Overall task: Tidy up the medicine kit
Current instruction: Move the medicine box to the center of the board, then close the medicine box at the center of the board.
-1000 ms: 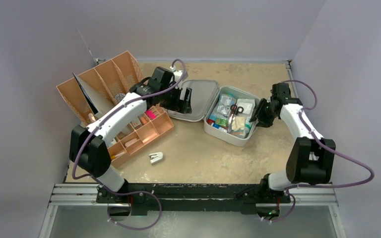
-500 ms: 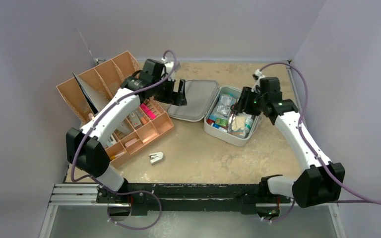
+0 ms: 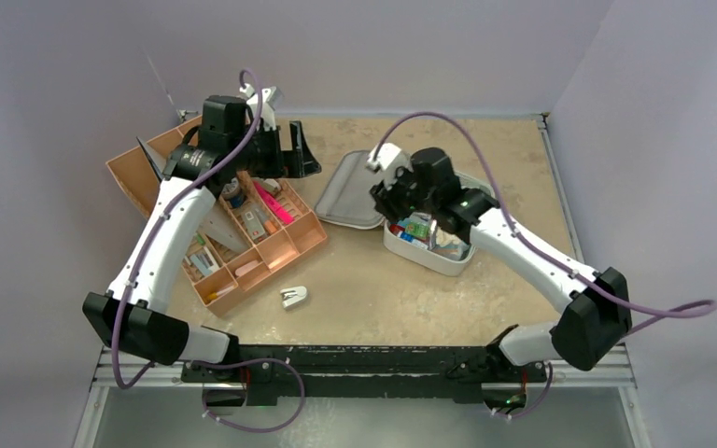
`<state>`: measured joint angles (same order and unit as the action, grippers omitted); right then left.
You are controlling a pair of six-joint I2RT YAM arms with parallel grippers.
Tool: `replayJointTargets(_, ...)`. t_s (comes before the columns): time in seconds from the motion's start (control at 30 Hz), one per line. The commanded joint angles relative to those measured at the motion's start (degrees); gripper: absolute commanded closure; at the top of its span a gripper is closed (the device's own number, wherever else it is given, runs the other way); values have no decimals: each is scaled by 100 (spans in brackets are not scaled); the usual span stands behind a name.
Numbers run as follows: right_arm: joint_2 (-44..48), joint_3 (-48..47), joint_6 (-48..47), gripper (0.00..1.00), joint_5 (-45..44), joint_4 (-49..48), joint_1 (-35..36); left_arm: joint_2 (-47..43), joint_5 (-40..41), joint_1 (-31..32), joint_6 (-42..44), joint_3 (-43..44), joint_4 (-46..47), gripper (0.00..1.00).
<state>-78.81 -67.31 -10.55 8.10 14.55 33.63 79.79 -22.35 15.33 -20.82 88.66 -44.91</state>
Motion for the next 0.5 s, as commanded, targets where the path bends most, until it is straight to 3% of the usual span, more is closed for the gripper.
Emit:
replayJointTargets(0.0,-197,-52,-2005,47,240,-707,519,-143,100,-129,10,225,-245,2)
replayJointTargets(0.23,-1106,-329,-4074,38,-165,-474,1203,-319,-51,-407,-118,-15,-278,1)
replayJointTargets(0.47,-1767,-391,-5245,31,-876,-707,1479,-315,-150,-487,-168,94,-382,1)
